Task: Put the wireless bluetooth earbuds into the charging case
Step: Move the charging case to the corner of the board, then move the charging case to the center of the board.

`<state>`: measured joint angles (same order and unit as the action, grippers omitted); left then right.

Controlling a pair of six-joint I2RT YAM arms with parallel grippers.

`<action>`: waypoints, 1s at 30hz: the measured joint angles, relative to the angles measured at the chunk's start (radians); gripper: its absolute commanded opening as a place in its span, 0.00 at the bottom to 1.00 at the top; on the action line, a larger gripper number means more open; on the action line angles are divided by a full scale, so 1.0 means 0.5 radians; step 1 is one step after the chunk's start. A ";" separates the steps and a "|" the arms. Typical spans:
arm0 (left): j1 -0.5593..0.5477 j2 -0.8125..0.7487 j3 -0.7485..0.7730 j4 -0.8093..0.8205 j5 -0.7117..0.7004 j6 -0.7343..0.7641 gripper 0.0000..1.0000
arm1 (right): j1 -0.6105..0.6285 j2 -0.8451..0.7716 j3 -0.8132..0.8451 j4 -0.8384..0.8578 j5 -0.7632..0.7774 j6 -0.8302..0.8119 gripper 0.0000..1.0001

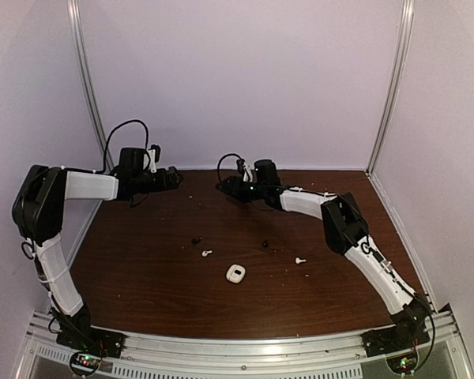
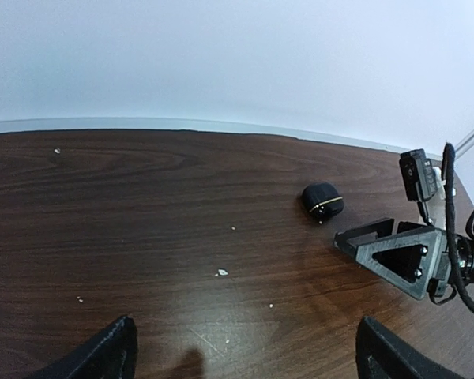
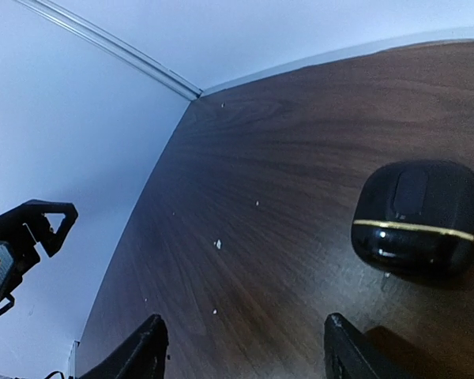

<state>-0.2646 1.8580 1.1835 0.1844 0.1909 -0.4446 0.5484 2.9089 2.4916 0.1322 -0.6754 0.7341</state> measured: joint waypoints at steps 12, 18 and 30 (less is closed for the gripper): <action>0.000 0.527 0.470 0.140 0.329 -0.066 0.98 | -0.150 -0.532 -0.847 0.228 0.090 -0.020 0.74; 0.000 0.945 0.824 0.225 0.567 -0.259 0.98 | -0.247 -0.774 -1.259 0.462 0.110 0.021 0.75; -0.023 1.751 2.076 -0.079 0.568 -0.547 0.98 | -0.369 -0.948 -1.612 0.718 0.142 0.105 0.76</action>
<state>-0.2760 2.7335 2.2215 0.1452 0.4747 -0.7181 0.3641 2.4348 1.6855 0.4911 -0.6044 0.7868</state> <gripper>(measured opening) 0.977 0.761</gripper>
